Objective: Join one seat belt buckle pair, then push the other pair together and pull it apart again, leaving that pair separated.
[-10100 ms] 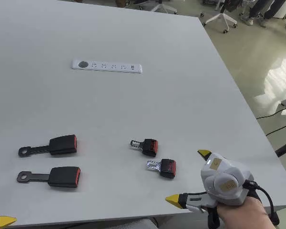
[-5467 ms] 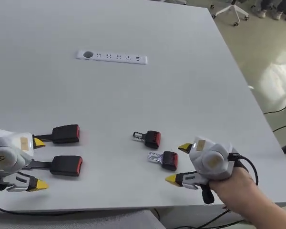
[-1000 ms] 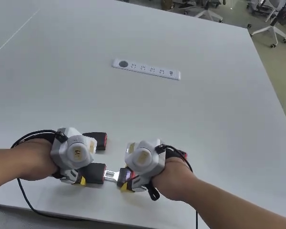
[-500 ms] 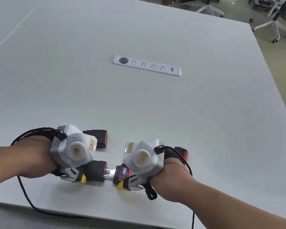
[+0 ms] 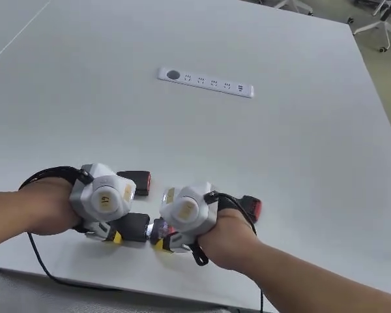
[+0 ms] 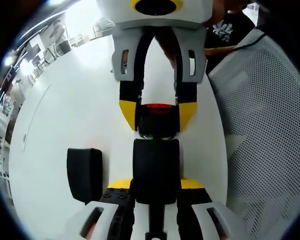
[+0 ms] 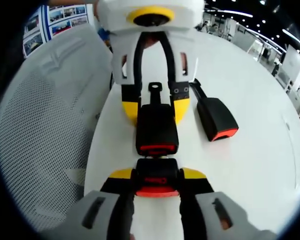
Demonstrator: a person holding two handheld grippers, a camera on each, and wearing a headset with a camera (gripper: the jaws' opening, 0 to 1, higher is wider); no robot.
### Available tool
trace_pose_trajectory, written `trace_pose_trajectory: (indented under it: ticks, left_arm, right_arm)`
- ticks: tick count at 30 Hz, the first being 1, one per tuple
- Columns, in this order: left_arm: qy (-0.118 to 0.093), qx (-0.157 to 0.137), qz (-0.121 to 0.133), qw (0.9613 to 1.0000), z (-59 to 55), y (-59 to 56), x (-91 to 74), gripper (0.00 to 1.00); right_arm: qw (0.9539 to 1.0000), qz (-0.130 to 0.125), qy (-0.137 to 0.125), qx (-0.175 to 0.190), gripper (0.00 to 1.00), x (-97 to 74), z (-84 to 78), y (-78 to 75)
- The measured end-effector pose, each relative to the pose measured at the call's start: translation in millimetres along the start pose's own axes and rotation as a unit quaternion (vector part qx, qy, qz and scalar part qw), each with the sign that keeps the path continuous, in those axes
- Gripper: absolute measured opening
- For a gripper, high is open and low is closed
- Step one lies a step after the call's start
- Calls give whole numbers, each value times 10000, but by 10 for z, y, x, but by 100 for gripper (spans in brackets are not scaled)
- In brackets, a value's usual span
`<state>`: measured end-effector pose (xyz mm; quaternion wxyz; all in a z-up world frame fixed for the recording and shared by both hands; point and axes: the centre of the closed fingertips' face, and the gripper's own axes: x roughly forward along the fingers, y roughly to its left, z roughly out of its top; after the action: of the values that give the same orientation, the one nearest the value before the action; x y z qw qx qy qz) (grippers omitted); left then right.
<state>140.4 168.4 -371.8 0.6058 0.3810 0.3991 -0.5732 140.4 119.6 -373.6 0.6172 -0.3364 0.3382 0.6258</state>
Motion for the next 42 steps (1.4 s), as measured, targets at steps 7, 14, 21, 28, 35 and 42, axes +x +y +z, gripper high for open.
trace_pose_trajectory:
  ticks: [7,14,21,28,35,42]
  left_arm:
    - [-44,-5,-4,10000,15,-8,-11,32]
    - [-118,5,46,9999,-4,-1,-12,32]
    - [-153,18,-52,9999,-6,11,11,31]
    - [-150,-35,-28,9999,-14,19,29,32]
    - [-83,-50,-52,9999,-23,26,43,32]
    - [-65,-33,-53,10000,-31,27,49,32]
  right_arm:
    - [10000,-15,1,57,33,-13,-14,-3]
    - [10000,57,48,-36,34,-37,-41,16]
    - [10000,8,38,-64,34,-50,-50,27]
    - [10000,18,-37,-49,34,-46,-53,24]
    - [10000,7,-88,15,35,-47,-51,26]
    - [9999,13,-90,52,35,-51,-65,25]
